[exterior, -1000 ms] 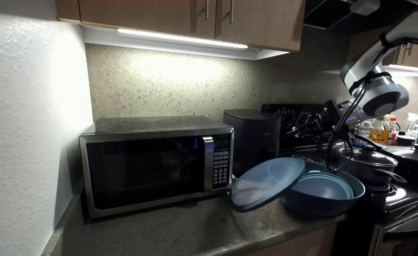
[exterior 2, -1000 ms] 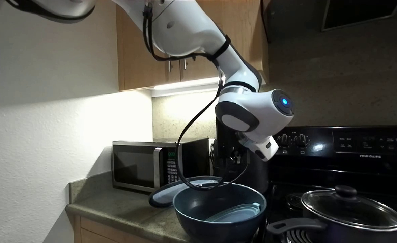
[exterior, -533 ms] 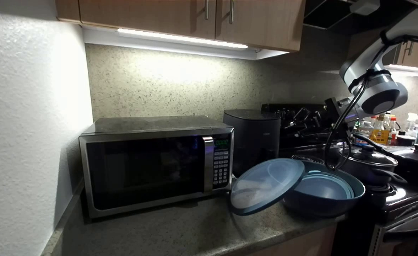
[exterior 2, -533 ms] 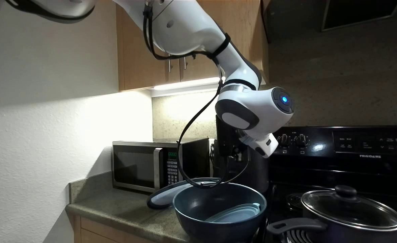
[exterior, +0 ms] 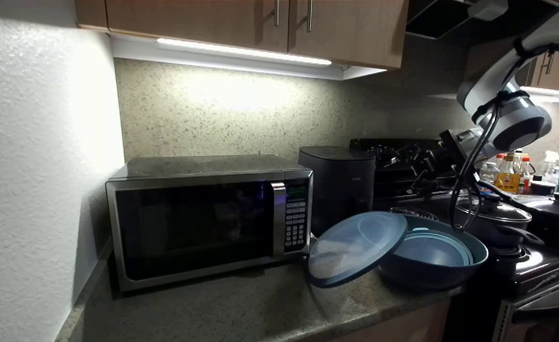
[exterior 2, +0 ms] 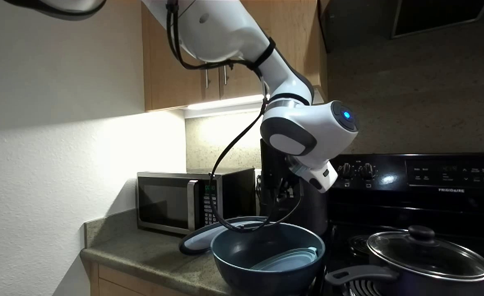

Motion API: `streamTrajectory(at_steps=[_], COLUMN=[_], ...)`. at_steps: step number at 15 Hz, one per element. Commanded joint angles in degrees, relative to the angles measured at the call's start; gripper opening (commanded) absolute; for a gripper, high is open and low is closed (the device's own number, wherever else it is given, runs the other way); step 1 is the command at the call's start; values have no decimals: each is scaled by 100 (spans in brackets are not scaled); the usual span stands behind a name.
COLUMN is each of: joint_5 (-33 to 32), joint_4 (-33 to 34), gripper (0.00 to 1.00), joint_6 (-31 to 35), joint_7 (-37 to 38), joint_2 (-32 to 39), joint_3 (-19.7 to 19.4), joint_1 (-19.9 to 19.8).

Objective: Pick up the lid from the microwave and put it on the bowl

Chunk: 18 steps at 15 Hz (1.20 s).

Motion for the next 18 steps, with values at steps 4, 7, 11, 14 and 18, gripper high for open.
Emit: streamTrajectory(at_steps=[4,7,11,14,18], joint_5=[-205,-1241,-2484,-2575,-2492], joint_4=[-28,-859,-1750,-1584,-1543], gripper=[100,100,100,100,100], joint_6=[-140,-681,-1385,-1443,-1532], joint_7=[208,823,1507,1357,1231], joint_2=[6,-487,-1026,-771,-741], joint_3=[-36,-105,-187,-165,-175], joint_1=[7,35,21,0,-20])
